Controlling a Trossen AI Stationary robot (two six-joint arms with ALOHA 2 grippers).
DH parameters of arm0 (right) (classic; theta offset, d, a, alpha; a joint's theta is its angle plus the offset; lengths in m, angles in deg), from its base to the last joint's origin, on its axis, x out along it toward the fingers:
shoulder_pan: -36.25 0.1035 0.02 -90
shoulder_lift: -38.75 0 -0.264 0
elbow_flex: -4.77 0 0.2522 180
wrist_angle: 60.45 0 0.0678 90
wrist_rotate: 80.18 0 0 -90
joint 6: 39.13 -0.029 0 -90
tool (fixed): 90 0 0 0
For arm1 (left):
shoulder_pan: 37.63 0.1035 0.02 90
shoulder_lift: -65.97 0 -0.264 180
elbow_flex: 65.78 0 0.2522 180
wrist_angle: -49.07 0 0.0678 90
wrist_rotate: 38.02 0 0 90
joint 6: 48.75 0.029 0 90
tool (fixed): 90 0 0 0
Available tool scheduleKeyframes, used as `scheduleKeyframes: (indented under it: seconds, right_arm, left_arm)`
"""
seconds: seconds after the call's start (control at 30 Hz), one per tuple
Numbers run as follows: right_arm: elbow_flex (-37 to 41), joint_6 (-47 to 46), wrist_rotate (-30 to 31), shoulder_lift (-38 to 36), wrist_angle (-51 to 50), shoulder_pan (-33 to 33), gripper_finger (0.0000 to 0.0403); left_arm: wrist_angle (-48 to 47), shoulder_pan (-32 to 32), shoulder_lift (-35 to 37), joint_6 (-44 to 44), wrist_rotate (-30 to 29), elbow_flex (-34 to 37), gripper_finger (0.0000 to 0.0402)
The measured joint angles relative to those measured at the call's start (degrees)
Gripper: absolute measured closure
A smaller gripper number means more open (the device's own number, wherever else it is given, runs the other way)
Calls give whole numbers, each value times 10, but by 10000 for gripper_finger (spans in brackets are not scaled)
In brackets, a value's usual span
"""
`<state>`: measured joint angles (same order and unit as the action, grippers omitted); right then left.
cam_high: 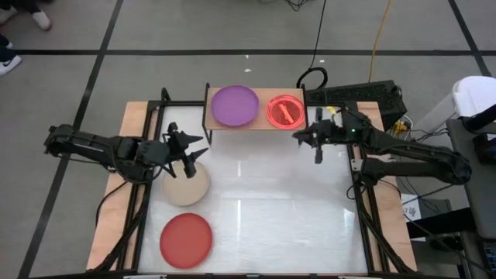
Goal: Place and stack plates onto a shelf
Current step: Stack the large brown plate on top of the other large purple plate on the shelf
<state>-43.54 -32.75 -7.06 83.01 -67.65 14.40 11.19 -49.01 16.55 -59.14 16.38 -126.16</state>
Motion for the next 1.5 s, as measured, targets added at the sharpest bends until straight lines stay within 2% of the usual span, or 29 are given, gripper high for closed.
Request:
scheduleKeyframes:
  seconds: [0.13, 0.37, 0.47, 0.77, 1.1, 1.5]
  right_arm:
    - [-41, 21, 4, 59, 2, 32, 383]
    - [-87, 46, 8, 137, 1, 77, 382]
    - [-102, 59, 36, 165, 1, 100, 382]
    - [-148, 97, 80, 241, 0, 157, 382]
    - [-184, 114, 83, 306, 1, 189, 381]
    - [-187, 123, 99, 345, 27, 212, 319]
  left_arm:
    - [47, 1, 14, 10, -1, 31, 198]
    - [45, 0, 20, 2, -3, 42, 198]
    - [45, 1, 20, 3, -4, 42, 198]
    - [47, 2, 20, 13, -5, 42, 198]
    - [42, 32, 20, 23, -4, 42, 198]
    - [33, 35, 20, 5, 6, 59, 198]
